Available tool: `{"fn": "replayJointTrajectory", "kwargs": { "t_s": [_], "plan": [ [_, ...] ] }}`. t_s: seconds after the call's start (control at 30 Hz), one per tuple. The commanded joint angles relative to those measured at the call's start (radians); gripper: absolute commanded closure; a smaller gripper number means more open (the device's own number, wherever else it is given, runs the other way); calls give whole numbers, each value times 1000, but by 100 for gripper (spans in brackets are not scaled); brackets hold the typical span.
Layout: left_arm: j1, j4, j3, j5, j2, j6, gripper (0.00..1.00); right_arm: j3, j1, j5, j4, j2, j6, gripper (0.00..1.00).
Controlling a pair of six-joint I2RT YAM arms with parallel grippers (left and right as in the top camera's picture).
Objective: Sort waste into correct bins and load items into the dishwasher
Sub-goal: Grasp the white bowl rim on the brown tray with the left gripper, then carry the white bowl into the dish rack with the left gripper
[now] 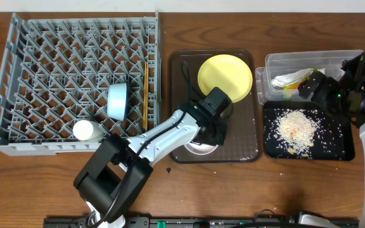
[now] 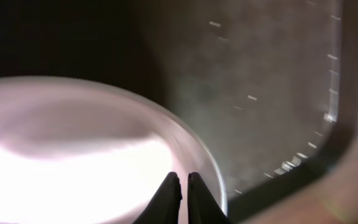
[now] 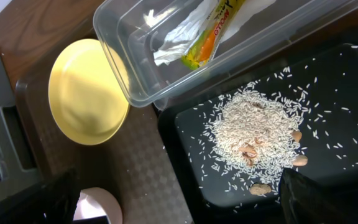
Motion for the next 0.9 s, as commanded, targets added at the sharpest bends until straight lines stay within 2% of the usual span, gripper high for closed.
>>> {"fn": "replayJointTrajectory", "kwargs": {
  "t_s": [0.0, 0.1, 0.2, 0.3, 0.5, 0.63, 0.73, 0.87],
  "plan": [
    [6, -48, 80, 69, -43, 72, 90, 10, -4, -2, -1, 5, 3, 1],
    [18, -164, 135, -38, -97, 108, 83, 10, -4, -1, -1, 5, 3, 1],
    [42, -266, 146, -212, -143, 107, 63, 10, -4, -2, -1, 5, 3, 1],
    [89, -340, 136, -291, -148, 108, 55, 10, -4, -2, -1, 5, 3, 1],
    [173, -284, 40, -259, -95, 140, 54, 10, -4, -2, -1, 5, 3, 1],
    [180, -222, 13, -169, -31, 219, 54, 10, -4, -2, -1, 5, 3, 1],
    [179, -215, 13, -166, 5, 219, 54, 10, -4, -1, -1, 5, 3, 1],
    [175, -204, 13, -166, 43, 223, 68, 10, -4, -2, -1, 5, 3, 1]
  ]
}}
